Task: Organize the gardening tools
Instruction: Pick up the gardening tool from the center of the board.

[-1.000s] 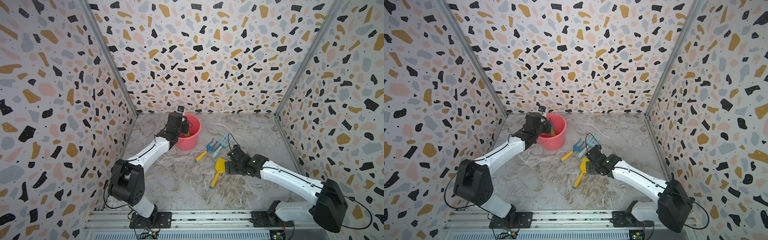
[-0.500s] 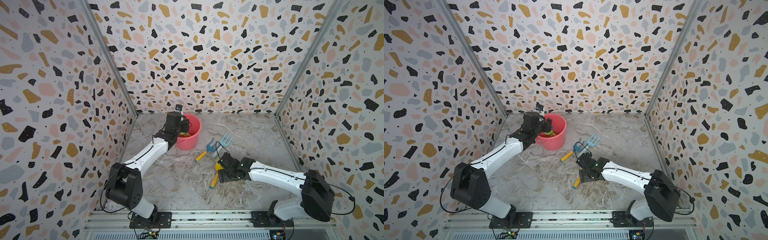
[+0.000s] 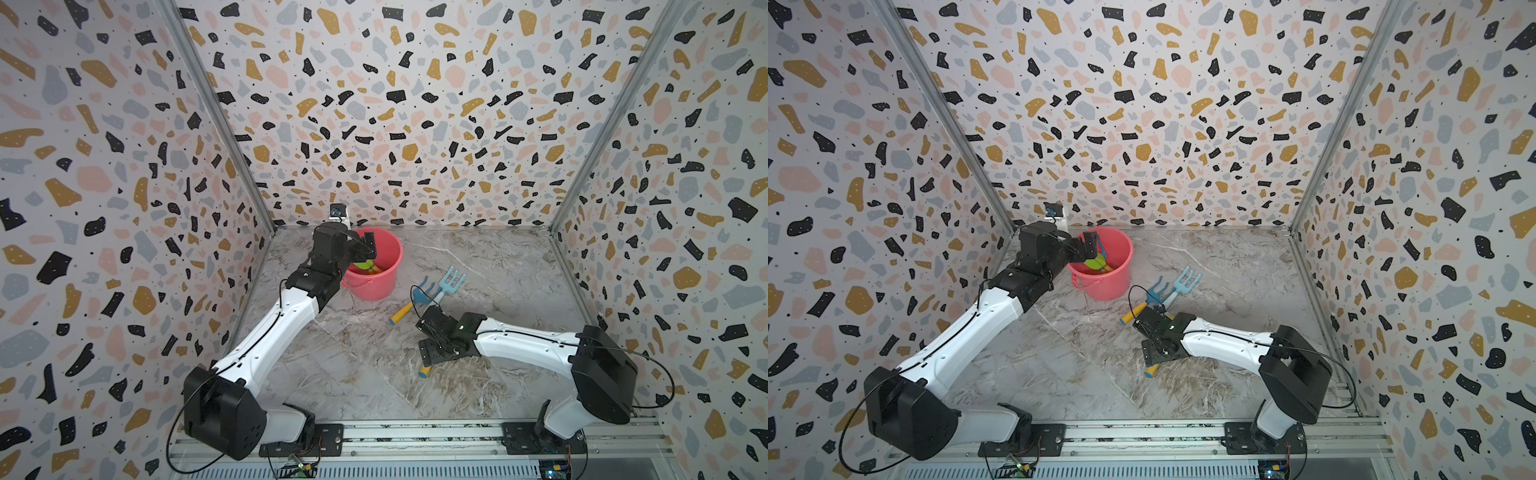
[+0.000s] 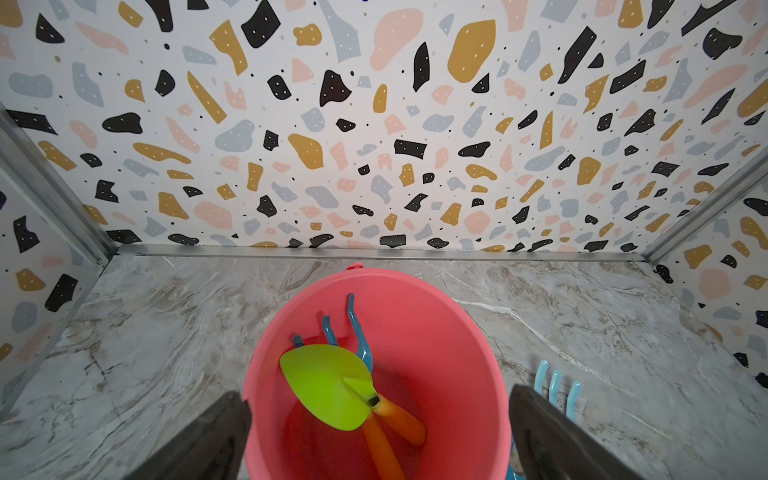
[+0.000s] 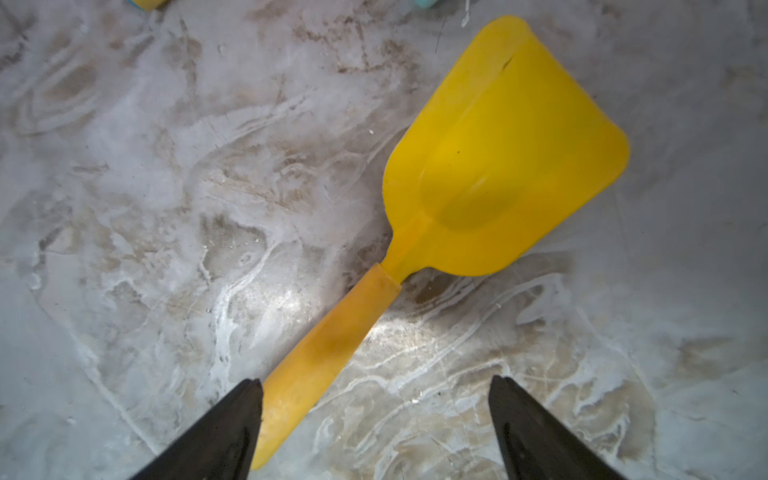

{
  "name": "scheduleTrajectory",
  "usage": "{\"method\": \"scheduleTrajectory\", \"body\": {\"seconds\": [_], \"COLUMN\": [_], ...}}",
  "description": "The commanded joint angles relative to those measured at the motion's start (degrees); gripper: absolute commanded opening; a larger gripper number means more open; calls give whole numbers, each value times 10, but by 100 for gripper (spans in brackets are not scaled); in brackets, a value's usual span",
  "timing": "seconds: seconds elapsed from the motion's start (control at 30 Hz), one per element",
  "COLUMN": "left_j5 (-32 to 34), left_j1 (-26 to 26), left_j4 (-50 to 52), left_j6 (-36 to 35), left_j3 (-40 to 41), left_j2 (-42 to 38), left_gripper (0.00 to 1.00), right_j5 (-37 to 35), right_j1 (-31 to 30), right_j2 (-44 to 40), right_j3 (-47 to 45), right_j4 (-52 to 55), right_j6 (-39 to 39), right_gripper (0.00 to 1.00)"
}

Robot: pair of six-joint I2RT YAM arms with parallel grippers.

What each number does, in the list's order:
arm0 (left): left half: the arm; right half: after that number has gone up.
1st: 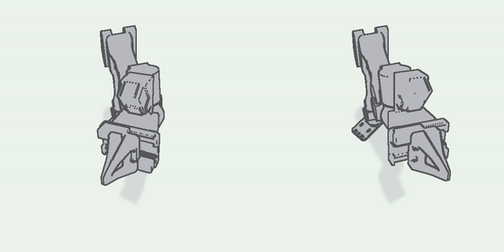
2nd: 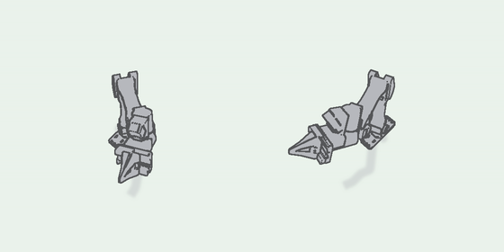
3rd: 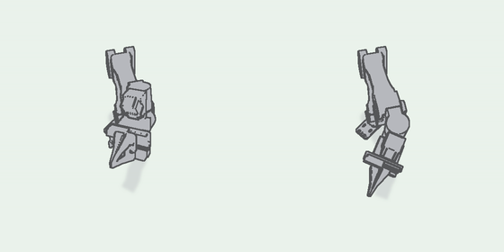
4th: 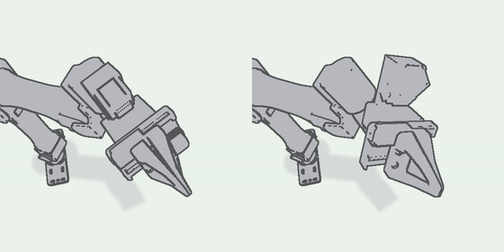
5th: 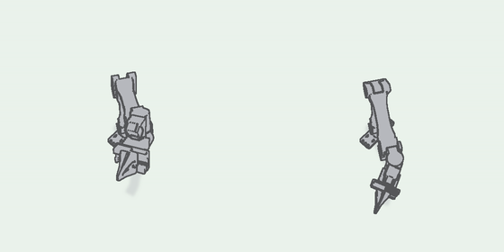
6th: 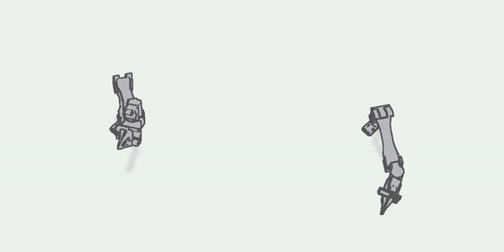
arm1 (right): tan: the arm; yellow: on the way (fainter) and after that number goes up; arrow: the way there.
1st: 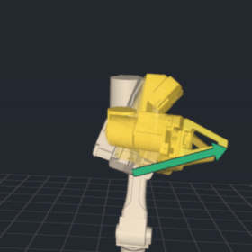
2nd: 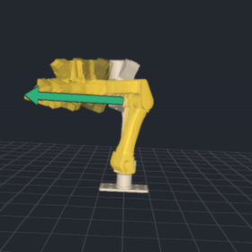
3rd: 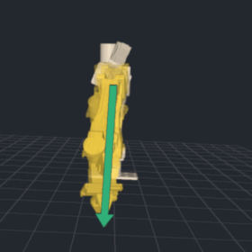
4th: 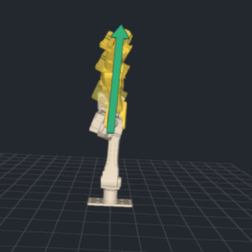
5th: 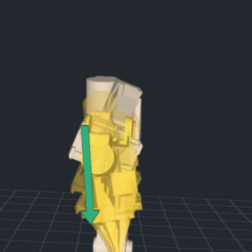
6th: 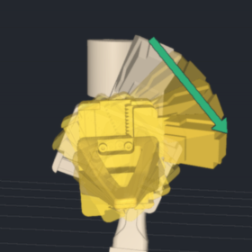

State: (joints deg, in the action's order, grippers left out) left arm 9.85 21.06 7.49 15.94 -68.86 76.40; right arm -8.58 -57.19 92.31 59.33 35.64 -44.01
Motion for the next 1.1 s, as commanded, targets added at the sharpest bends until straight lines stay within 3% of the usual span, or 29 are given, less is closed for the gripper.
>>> {"method": "scheduleTrajectory", "body": {"seconds": [0.0,0.2,0.9,1.07], "left_j5": [-10,-18,-49,-51], "left_j1": [-2,-2,-2,-3], "left_j4": [16,11,21,27], "left_j6": [36,53,98,102], "left_j3": [14,40,70,69], "left_j2": [-26,-53,-74,-75], "left_gripper": [99,99,100,99], "right_j5": [-3,5,37,43], "right_j1": [-3,-4,-4,-4], "right_j2": [15,32,-27,-20], "right_j3": [14,8,-110,-110], "right_j4": [12,13,-8,-31], "right_j6": [-9,-12,6,30], "right_gripper": [89,86,51,47]}}
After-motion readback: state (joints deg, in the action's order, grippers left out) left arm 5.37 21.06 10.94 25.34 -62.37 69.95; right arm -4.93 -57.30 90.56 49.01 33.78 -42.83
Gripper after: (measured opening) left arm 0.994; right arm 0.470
